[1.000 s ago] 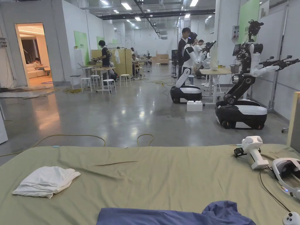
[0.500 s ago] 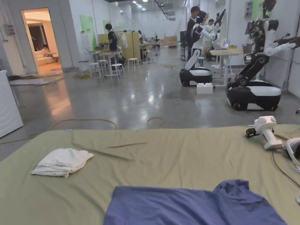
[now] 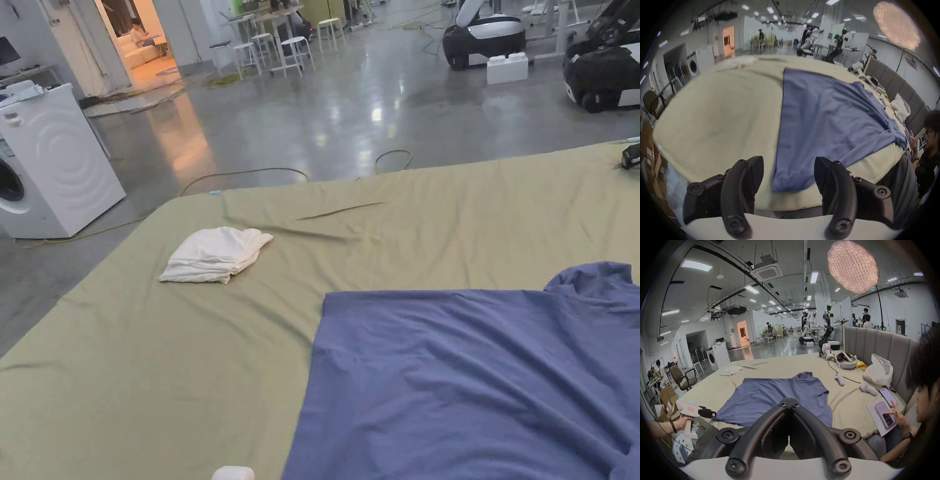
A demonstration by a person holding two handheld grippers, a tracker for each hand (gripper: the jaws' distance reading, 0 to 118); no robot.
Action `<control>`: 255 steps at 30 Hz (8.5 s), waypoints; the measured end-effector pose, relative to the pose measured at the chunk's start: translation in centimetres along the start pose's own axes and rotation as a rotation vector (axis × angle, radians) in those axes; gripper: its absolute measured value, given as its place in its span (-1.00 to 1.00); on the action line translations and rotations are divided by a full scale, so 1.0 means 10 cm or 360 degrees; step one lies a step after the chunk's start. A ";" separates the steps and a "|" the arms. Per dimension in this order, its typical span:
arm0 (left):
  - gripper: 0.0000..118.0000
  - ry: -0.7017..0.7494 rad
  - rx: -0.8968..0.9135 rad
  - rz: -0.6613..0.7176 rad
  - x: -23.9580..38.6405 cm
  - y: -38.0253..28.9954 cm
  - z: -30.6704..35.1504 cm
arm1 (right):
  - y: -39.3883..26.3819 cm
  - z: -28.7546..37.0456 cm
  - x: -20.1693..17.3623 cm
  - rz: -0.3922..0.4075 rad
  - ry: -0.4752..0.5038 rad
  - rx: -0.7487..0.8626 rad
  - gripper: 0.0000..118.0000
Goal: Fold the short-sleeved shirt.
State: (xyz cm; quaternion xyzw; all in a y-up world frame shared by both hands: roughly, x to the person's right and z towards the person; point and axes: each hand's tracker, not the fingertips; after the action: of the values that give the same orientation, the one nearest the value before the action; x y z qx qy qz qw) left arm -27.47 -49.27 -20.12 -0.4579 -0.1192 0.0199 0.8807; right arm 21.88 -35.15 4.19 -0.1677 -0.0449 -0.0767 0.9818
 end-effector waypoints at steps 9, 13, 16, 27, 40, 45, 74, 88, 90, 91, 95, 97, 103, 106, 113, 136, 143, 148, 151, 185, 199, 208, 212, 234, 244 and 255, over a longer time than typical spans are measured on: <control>-0.69 0.0105 -0.0127 -0.0231 0.25 0.09 -0.16 | -0.18 -0.23 0.28 -0.0081 -0.0101 -0.0229 -0.99; -0.78 0.0203 -0.0171 -0.0302 0.51 0.13 -0.19 | -0.48 -0.82 0.71 -0.0046 -0.0241 -0.0534 0.31; -0.78 0.0213 -0.0241 -0.0302 0.42 0.21 -0.30 | -0.84 -1.29 1.13 -0.0120 -0.0315 -0.0725 0.60; -0.78 0.0203 -0.0252 -0.0213 0.36 0.20 -0.35 | -1.20 -1.71 1.23 -0.0048 -0.0228 -0.1000 -0.60; -0.83 -0.0047 0.0034 0.0155 -0.02 0.86 0.24 | -0.37 -1.90 1.24 -0.0143 -0.0237 -0.0719 -0.94; -0.83 -0.0068 0.0050 0.0191 -0.02 1.57 -0.13 | 0.00 -2.66 1.24 -0.0076 -0.0268 -0.0746 -0.94; 0.65 0.0203 0.1061 -0.0220 0.93 0.82 1.80 | 0.62 -1.22 0.39 -0.0060 0.0035 0.0121 0.40; -0.74 0.0186 0.1523 -0.0254 1.63 -0.25 2.89 | 0.52 -0.14 -0.27 0.0082 -0.0055 0.0372 -0.98; -0.99 0.0176 0.1518 -0.0247 1.61 -0.27 2.88 | 0.55 -0.11 -0.33 0.0081 -0.0036 0.0387 -1.00; -1.00 0.0154 0.1504 -0.0241 1.59 -0.29 2.88 | 0.57 -0.10 -0.34 0.0084 -0.0011 0.0391 -1.00; -1.00 0.0106 0.1483 -0.0209 1.57 -0.28 2.88 | 0.57 -0.09 -0.39 0.0114 -0.0011 0.0455 -1.00; -1.00 0.0099 0.1481 -0.0206 1.54 -0.25 2.86 | 0.59 -0.09 -0.42 0.0095 0.0004 0.0465 -1.00; -1.00 0.0068 0.1309 -0.0166 1.39 0.07 2.55 | 0.55 -0.24 -0.40 0.0160 -0.0036 0.0397 -1.00; -0.76 0.0050 0.1058 -0.0087 1.13 0.45 1.92 | 0.46 -0.41 -0.30 0.0076 0.0013 0.0279 -1.00; 0.20 -0.0036 0.0351 0.0142 0.38 1.35 -0.08 | 0.20 -0.78 0.00 -0.0028 -0.0040 -0.0006 -1.00; -0.76 0.0293 -0.0186 -0.0025 0.44 1.72 -1.55 | -0.36 -3.19 1.39 -0.0381 -0.0298 -0.0630 0.13; -0.78 0.0348 -0.0145 -0.0121 0.55 1.64 -1.57 | -0.66 -3.73 1.42 -0.0204 -0.0453 -0.0904 -0.65; -0.86 0.0259 -0.0107 -0.0108 0.51 1.75 -1.19 | -0.41 -3.51 1.36 -0.0231 -0.0464 -0.0897 -0.90; -0.86 0.0264 -0.0054 -0.0104 0.41 1.66 -0.77 | -0.26 -3.19 1.28 -0.0212 -0.0469 -0.0848 -0.90; 0.42 0.0063 0.1604 -0.0206 1.32 -0.12 2.94 | 0.51 -0.11 -0.02 0.0163 0.0006 0.0438 0.12; -1.00 0.0110 0.1557 -0.0366 1.74 -0.23 3.07 | 0.56 0.16 -0.38 0.0260 0.0084 0.0473 -1.00; -0.94 -0.0102 0.0887 -0.0084 0.99 0.66 1.75 | 0.35 -0.17 -0.16 0.0098 0.0073 0.0270 -1.00; 0.17 -0.0178 0.0537 0.0017 0.59 1.20 0.61 | 0.23 -0.39 -0.04 0.0083 0.0080 0.0132 -1.00; -0.91 0.0260 -0.0234 -0.0037 0.38 2.01 -1.90 | 0.04 -1.45 0.68 -0.0006 -0.0088 -0.0430 -0.45; -0.91 0.0179 -0.0328 -0.0029 0.34 2.10 -1.84 | 0.14 -4.08 1.41 0.0059 -0.0182 -0.1211 0.52; -0.93 0.0099 -0.0299 0.0042 0.22 2.12 -1.65 | -0.15 -4.26 1.21 0.0157 -0.0273 -0.1345 -0.96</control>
State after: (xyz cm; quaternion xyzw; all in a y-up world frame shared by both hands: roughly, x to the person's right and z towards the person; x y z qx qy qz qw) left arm -19.98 -49.84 -46.02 -0.5406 -0.0872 0.0060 0.8368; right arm 36.19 -52.50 -34.02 -0.5627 -0.0829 -0.0273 0.8220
